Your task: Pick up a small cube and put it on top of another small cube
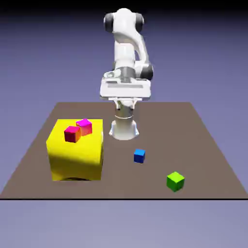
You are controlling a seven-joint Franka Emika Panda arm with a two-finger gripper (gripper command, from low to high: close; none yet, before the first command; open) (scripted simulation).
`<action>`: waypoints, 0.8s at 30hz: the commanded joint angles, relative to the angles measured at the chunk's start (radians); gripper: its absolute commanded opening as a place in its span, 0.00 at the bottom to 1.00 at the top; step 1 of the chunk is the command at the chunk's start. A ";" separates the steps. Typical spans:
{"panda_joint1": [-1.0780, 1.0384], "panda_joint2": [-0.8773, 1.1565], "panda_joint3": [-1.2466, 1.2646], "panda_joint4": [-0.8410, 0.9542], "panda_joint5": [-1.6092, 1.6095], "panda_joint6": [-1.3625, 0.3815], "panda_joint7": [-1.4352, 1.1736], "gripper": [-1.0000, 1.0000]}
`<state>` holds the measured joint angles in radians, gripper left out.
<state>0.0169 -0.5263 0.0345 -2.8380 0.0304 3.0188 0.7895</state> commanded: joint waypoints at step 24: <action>0.181 0.752 0.163 -0.160 0.367 0.178 0.292 0.00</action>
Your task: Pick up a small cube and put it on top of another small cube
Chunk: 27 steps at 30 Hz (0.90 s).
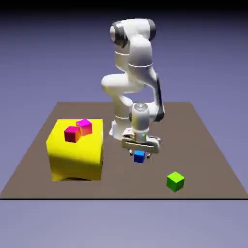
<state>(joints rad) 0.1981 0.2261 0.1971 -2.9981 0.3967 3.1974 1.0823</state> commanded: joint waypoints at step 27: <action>0.001 -0.117 0.033 0.474 -0.352 -0.601 -0.024 0.00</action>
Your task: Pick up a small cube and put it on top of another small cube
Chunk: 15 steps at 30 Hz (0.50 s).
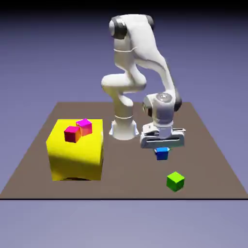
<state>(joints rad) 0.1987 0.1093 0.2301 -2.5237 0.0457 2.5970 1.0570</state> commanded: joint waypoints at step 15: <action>0.091 0.282 -0.075 0.245 -0.155 0.032 -0.024 1.00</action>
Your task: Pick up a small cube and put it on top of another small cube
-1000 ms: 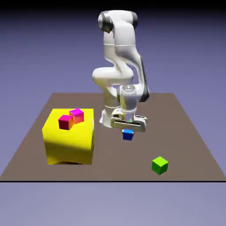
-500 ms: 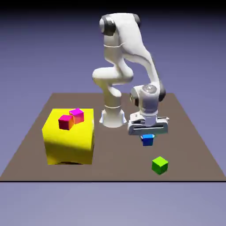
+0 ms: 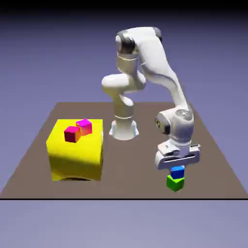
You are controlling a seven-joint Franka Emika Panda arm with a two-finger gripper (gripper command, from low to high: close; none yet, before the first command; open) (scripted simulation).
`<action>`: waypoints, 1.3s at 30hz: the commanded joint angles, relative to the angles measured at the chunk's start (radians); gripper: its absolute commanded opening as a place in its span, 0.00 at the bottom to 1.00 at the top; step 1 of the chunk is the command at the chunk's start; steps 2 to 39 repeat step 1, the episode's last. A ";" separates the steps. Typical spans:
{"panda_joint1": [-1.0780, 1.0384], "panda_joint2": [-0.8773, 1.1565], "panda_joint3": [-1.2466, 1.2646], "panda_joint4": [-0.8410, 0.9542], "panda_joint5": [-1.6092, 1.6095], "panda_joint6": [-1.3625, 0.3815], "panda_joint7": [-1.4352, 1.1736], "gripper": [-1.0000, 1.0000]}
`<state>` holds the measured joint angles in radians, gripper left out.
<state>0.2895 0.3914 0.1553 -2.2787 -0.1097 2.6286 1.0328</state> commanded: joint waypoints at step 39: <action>-0.006 -0.036 0.008 0.000 0.011 -0.036 -0.008 1.00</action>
